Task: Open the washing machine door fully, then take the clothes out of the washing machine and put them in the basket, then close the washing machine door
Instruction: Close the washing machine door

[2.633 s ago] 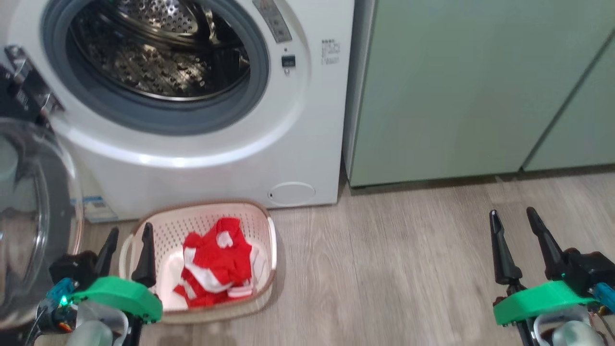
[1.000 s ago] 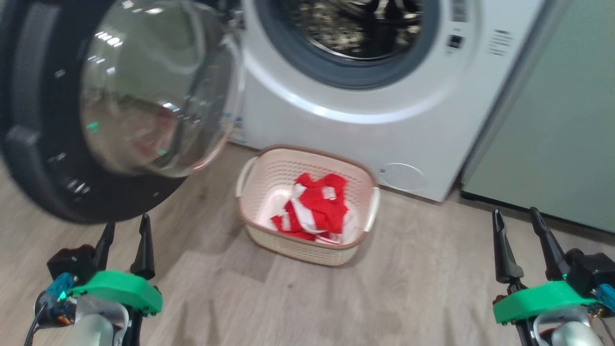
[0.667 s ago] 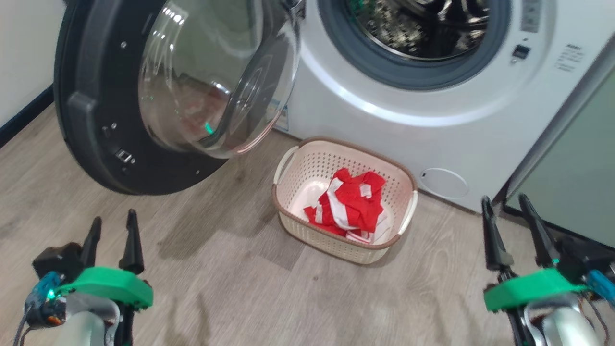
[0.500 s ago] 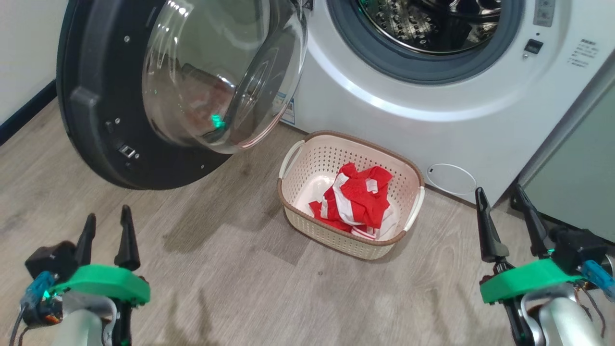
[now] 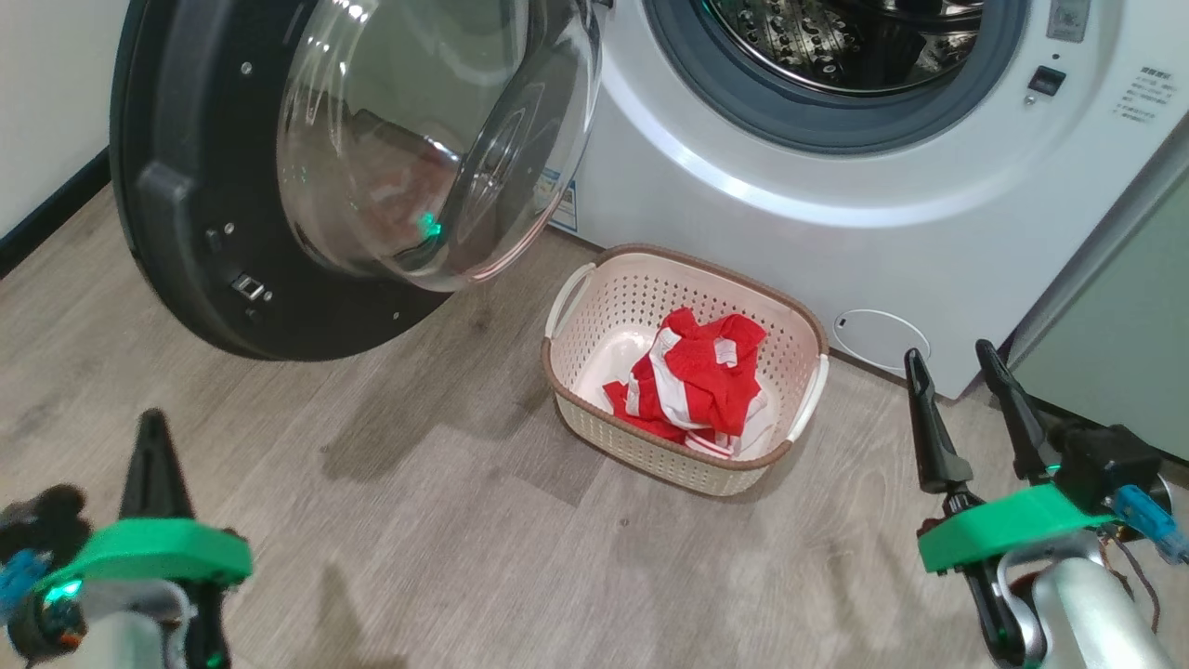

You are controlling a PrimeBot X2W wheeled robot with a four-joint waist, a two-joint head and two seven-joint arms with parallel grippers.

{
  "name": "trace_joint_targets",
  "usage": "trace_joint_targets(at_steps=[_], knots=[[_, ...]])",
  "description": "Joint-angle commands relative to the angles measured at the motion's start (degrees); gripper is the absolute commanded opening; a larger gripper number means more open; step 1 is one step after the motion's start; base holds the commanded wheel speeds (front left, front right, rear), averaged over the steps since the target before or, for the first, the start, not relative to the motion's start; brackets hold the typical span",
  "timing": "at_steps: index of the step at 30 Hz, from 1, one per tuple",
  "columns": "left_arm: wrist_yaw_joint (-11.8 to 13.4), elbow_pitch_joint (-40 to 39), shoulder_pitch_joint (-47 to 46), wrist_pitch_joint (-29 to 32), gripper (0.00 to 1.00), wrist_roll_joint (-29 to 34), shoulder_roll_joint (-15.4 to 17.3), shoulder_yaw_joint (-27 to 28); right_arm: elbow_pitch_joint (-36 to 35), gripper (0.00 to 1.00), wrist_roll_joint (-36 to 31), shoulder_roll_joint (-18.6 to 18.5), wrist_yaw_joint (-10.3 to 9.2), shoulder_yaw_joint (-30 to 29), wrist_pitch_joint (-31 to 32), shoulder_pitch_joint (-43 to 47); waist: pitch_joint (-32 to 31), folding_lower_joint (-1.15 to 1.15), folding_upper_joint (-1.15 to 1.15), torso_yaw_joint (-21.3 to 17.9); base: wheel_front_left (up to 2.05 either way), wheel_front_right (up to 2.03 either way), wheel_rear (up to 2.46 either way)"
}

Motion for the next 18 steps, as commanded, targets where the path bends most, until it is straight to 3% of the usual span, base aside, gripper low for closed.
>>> trace_joint_targets(at_steps=[1, 5, 12, 18], knots=[[-0.2, -1.4, -2.1, -0.5, 0.00, -1.6, 0.9, 2.4, -1.5, 1.00, 0.4, -0.8, 0.36, 1.2, -0.4, -2.0, -0.1, 0.00, 0.00, -0.1, 0.00, 0.00, 0.00], [-0.3, 1.5, -5.6, 1.3, 0.00, -12.3, 2.7, 5.1, -1.8, 1.00, 0.4, -0.4, 0.36, 0.2, -0.4, -1.2, -0.4, 0.00, 0.00, -0.4, 0.00, 0.00, 0.00], [-0.2, 10.7, -17.6, 14.9, 0.00, -32.8, 9.9, 11.8, -2.5, 1.00, 0.0, 0.4, 0.36, -1.6, -0.4, 1.0, -1.0, 0.00, 0.00, -1.2, 0.00, 0.00, 0.00], [3.6, 24.3, -30.9, 25.3, 0.00, -43.1, 17.4, 18.3, -2.8, 1.00, -0.1, 1.2, 0.36, -2.2, -0.4, 2.5, -1.8, 0.00, 0.00, -2.9, 0.00, 0.00, 0.00]])
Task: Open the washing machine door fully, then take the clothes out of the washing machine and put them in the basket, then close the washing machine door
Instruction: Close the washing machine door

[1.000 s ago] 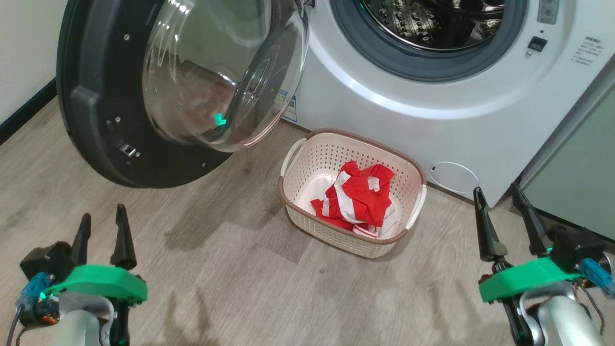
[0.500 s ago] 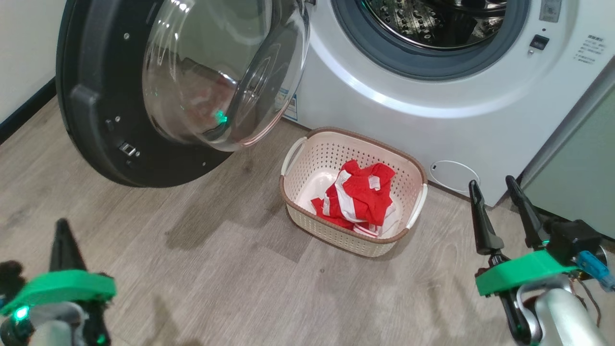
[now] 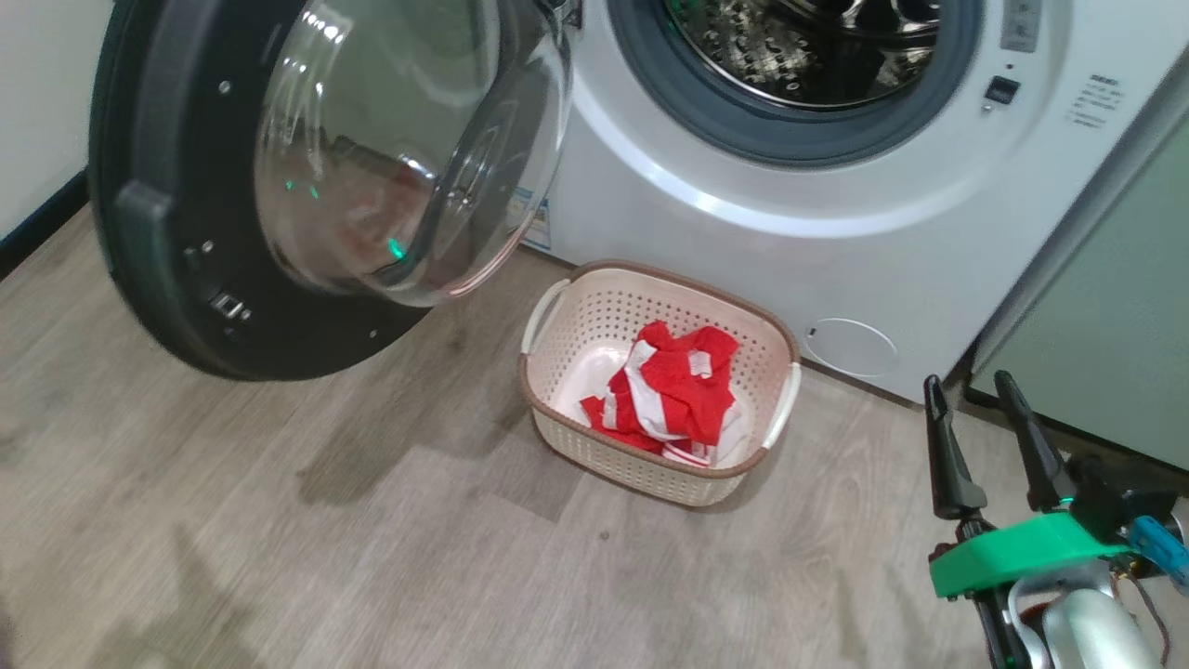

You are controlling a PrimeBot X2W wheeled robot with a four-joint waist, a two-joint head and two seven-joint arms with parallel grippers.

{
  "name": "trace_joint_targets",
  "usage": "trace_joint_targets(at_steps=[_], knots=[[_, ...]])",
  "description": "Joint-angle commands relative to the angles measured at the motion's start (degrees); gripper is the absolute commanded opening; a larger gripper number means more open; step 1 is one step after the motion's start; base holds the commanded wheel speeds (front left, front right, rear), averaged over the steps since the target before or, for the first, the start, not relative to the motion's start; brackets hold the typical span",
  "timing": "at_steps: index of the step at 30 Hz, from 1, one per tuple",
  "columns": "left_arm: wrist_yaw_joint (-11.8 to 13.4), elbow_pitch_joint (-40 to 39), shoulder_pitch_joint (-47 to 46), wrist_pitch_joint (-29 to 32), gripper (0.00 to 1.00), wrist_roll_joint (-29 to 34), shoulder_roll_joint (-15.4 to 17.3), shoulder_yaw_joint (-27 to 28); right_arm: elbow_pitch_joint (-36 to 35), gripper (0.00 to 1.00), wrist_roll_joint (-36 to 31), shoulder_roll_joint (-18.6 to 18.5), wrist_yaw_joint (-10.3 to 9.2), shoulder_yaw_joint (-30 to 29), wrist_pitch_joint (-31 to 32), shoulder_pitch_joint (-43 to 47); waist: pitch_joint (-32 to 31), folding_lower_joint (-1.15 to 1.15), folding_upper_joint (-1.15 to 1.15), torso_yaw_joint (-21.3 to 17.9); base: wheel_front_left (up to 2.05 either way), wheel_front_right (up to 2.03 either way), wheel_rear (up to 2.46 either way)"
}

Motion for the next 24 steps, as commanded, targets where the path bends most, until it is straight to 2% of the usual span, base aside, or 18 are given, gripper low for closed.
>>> trace_joint_targets(at_steps=[1, 6, 12, 17, 24], knots=[[1.3, 1.8, -5.3, 2.4, 0.00, -2.5, 5.5, 2.9, -2.0, 1.00, -0.2, -0.3, 0.36, 1.1, -0.4, -0.7, -0.1, 0.00, 0.00, -1.5, 0.00, 0.00, 0.00], [4.7, 9.9, -12.4, 8.1, 0.00, -6.2, 11.6, 5.4, -1.8, 1.00, -0.3, -0.4, 0.36, 1.3, -0.4, -0.4, -0.2, 0.00, 0.00, -4.4, 0.00, 0.00, 0.00], [5.4, 14.2, -17.0, 16.3, 0.00, -5.2, 15.5, 2.2, -1.7, 1.00, -0.2, -0.9, 0.36, 1.7, -0.4, 0.0, -0.4, 0.00, 0.00, -7.5, 0.00, 0.00, 0.00], [5.6, 15.8, -18.5, 20.6, 0.00, -4.6, 17.0, 0.6, -1.7, 1.00, -0.3, -1.1, 0.36, 2.0, -0.4, 0.0, -0.3, 0.00, 0.00, -9.5, 0.00, 0.00, 0.00], [4.3, 16.9, -19.4, 26.0, 0.00, -4.5, 16.4, -1.1, -1.8, 1.00, -0.3, -1.5, 0.36, 1.6, -0.4, 0.6, -0.3, 0.00, 0.00, -11.8, 0.00, 0.00, 0.00]])
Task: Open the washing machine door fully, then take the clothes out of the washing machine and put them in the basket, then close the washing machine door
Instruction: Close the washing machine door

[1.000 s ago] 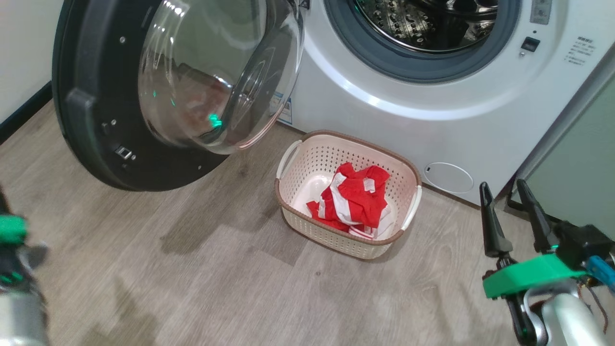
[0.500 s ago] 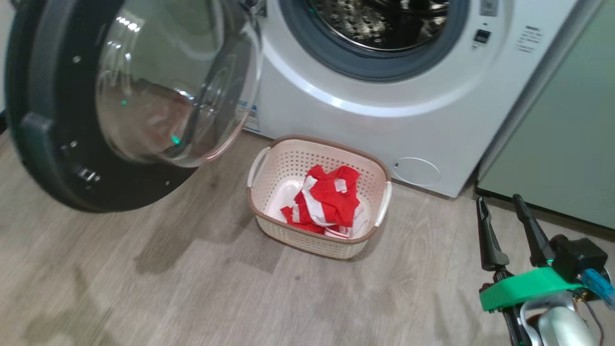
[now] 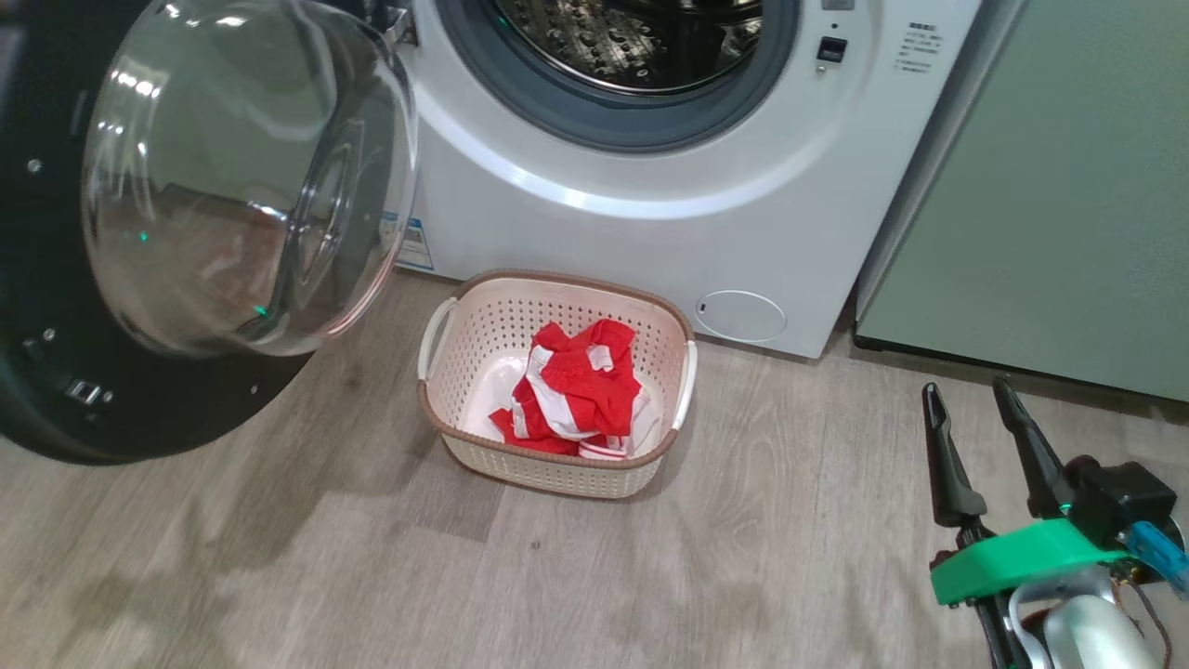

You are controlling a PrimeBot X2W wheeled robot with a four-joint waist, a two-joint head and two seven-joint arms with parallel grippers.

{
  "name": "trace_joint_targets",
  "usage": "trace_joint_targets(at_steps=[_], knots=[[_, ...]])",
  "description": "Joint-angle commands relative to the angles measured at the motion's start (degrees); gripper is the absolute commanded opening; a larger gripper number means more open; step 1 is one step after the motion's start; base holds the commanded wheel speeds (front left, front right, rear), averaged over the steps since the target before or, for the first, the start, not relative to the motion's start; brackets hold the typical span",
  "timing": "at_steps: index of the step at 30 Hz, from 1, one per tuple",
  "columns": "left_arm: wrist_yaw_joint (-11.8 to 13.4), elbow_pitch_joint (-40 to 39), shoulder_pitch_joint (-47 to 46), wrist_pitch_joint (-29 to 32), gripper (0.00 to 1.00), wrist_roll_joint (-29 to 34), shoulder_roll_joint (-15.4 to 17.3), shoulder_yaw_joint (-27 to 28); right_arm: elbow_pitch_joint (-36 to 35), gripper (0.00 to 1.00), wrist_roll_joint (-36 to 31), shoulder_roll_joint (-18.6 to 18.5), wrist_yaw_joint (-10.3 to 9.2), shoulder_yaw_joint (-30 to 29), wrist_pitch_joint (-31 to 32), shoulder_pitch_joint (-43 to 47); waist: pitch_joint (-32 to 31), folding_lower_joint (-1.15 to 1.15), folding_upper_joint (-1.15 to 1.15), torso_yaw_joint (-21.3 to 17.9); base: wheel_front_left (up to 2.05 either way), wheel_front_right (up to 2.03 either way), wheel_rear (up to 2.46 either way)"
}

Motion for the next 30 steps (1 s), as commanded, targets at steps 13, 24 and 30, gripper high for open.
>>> trace_joint_targets(at_steps=[13, 24, 30], knots=[[-3.7, -2.9, -2.0, 10.8, 0.00, -0.5, -1.6, -2.5, -2.0, 1.00, -0.4, -0.7, 0.36, -1.0, -0.4, 1.1, -0.1, 0.00, 0.00, 0.5, 0.00, 0.00, 0.00], [-6.1, -9.0, -1.0, 23.7, 0.00, -1.2, -11.7, -7.3, -1.8, 1.00, -0.3, -0.4, 0.36, -1.9, -0.4, 0.9, -0.4, 0.00, 0.00, 2.6, 0.00, 0.00, 0.00], [-5.2, -14.6, 0.4, 27.8, 0.00, -1.6, -17.0, -9.2, -1.9, 1.00, -0.1, -0.2, 0.36, -1.8, -0.4, 0.5, -0.1, 0.00, 0.00, 1.3, 0.00, 0.00, 0.00]])
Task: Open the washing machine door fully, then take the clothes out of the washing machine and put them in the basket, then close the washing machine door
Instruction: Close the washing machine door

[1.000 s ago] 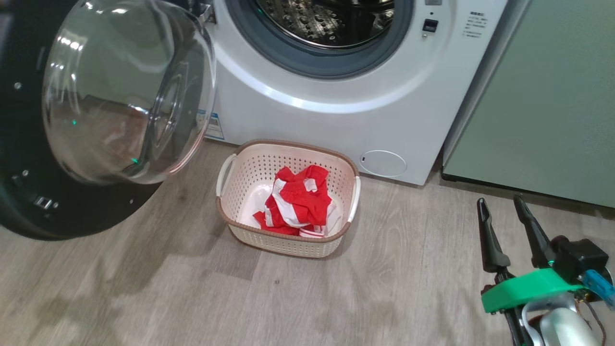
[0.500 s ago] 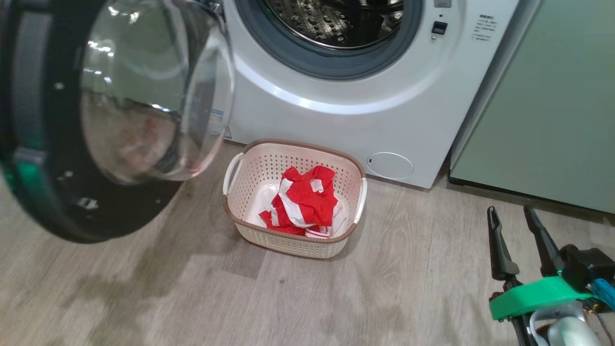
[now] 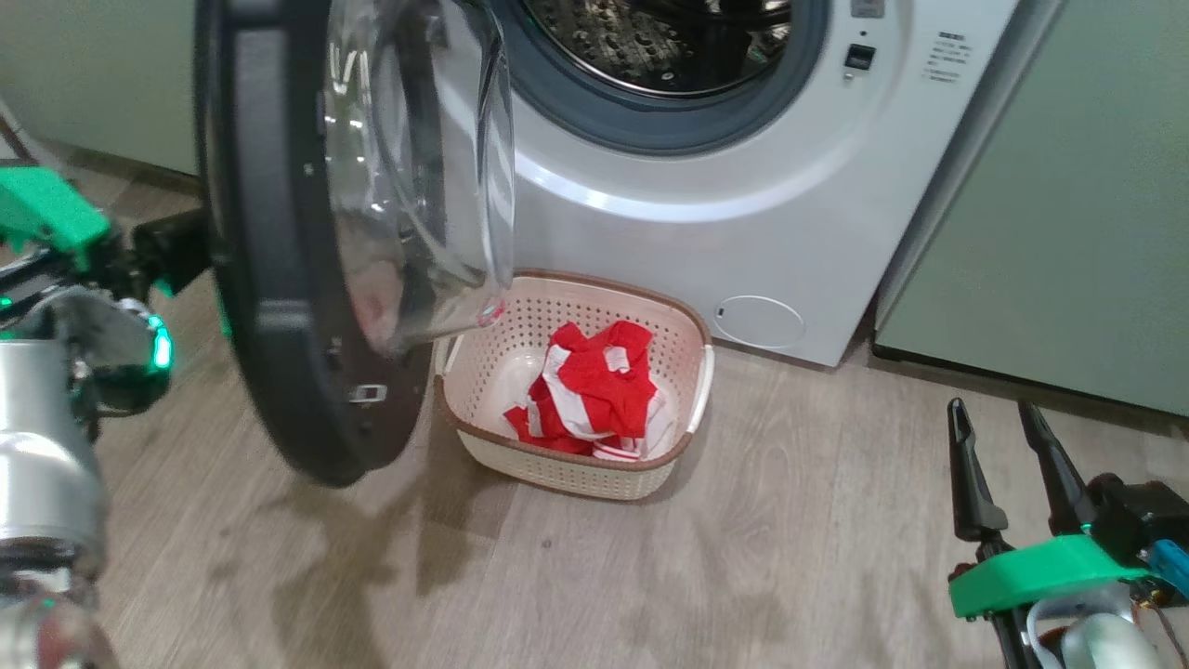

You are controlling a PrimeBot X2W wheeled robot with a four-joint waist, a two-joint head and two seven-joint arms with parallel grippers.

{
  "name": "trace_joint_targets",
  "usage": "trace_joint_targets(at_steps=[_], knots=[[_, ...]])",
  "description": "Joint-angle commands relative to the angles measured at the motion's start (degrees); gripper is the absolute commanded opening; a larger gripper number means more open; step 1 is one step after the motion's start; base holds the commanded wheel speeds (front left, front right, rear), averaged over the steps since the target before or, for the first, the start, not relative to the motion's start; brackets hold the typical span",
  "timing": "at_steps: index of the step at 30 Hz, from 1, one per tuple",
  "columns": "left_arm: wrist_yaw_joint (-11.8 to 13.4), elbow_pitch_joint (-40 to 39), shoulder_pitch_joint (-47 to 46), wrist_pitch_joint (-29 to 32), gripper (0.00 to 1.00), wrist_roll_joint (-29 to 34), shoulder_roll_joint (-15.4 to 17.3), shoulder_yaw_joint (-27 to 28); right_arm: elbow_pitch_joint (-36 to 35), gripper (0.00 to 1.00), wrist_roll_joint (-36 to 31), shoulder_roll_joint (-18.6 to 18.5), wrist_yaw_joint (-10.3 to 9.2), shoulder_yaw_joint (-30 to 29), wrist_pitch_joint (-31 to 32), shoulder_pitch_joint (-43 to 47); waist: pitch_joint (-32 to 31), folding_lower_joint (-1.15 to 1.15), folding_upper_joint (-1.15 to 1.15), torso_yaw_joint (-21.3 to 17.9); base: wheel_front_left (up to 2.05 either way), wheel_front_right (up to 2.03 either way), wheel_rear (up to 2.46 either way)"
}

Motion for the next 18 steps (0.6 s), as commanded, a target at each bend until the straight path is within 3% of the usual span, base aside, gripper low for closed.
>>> trace_joint_targets(at_steps=[1, 3, 9, 18], knots=[[0.5, -3.5, -0.7, 1.3, 0.00, -0.5, 0.3, 0.1, -1.9, 1.00, -0.1, -0.6, 0.36, 1.1, -0.4, -1.4, 0.1, 0.00, 0.00, -0.9, 0.00, 0.00, 0.00], [1.7, -6.7, 0.5, 2.1, 0.00, -0.6, -2.2, -0.5, -1.8, 1.00, -0.2, -0.5, 0.36, 1.1, -0.4, -1.7, 0.3, 0.00, 0.00, -3.0, 0.00, 0.00, 0.00], [4.1, -11.1, 2.7, 1.1, 0.00, -0.2, -4.8, -0.9, -1.6, 1.00, -0.1, -0.5, 0.36, 1.4, -0.4, -2.2, 0.6, 0.00, 0.00, -8.3, 0.00, 0.00, 0.00], [6.4, -14.6, 5.1, -2.4, 0.00, -0.1, -5.7, 0.7, -1.5, 1.00, -0.1, -0.9, 0.36, 1.5, -0.4, -1.7, 0.5, 0.00, 0.00, -19.8, 0.00, 0.00, 0.00]])
